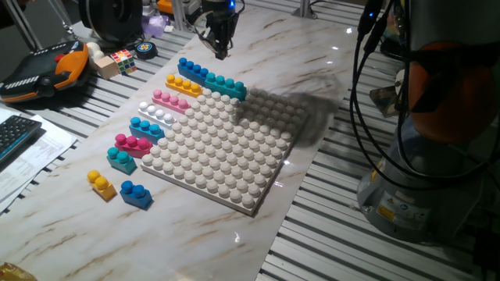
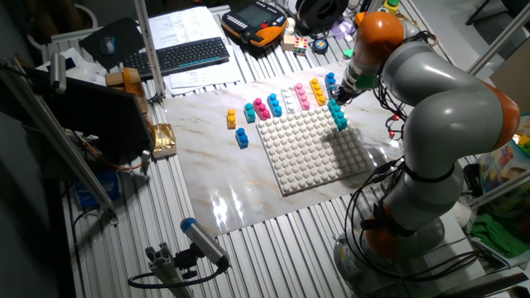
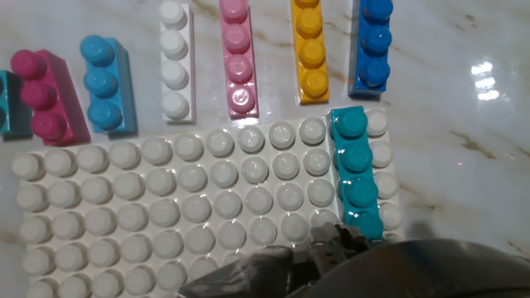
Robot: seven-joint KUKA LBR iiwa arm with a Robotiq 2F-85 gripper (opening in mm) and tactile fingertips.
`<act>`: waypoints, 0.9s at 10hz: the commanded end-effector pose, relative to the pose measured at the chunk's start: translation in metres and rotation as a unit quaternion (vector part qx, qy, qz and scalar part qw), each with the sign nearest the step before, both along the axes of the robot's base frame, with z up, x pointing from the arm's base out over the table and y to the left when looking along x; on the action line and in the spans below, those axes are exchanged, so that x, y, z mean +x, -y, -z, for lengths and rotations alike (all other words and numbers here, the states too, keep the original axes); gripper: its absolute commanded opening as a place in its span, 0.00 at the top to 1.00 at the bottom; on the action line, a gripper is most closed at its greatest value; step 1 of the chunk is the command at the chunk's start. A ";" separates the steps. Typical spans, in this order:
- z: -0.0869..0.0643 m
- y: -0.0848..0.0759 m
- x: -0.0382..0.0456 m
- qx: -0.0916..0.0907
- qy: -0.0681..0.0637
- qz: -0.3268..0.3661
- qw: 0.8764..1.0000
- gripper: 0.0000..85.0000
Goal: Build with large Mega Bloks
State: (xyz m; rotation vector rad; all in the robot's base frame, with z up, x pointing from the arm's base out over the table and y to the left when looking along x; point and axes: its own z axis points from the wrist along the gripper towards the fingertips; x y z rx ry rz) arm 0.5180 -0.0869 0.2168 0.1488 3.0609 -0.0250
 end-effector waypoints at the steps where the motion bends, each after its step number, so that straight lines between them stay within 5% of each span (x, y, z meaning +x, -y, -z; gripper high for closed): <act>1: 0.000 -0.001 -0.0005 0.000 0.000 -0.004 1.000 0.99; 9: 0.000 0.000 0.0012 -0.012 -0.002 -0.026 1.000 0.99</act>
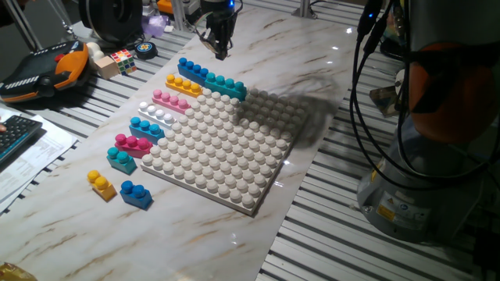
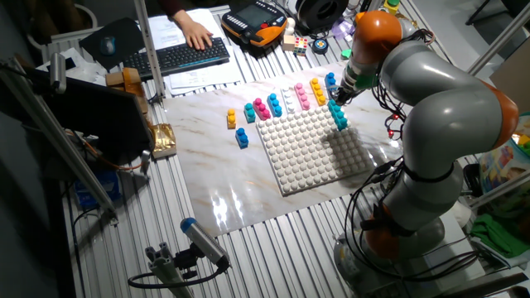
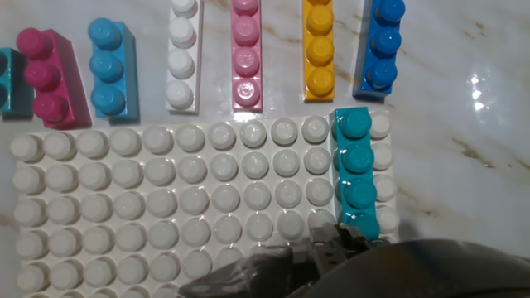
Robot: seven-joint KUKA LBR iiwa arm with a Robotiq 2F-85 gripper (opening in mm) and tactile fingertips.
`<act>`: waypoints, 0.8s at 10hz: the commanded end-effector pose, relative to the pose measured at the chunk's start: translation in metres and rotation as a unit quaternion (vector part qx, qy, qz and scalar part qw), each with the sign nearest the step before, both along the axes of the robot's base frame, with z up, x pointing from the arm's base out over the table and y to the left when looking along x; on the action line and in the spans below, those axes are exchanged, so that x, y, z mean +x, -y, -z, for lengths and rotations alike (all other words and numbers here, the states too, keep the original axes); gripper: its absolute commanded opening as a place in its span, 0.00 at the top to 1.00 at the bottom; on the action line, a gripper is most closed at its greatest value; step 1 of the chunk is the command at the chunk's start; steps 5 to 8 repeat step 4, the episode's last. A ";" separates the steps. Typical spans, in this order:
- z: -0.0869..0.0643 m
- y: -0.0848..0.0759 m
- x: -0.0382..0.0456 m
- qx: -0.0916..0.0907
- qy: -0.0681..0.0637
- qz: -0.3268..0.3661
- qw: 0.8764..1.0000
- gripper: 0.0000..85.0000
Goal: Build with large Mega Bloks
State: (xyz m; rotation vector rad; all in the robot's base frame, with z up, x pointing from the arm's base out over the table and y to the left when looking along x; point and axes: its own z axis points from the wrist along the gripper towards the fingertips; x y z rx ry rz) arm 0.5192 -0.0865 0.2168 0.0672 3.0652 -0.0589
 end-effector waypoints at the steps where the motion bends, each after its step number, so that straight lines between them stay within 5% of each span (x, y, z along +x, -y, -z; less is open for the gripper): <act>1: 0.000 0.000 0.0002 -0.001 0.001 -0.001 1.000 0.99; 8: 0.000 0.000 0.0004 -0.007 0.003 -0.005 1.000 0.99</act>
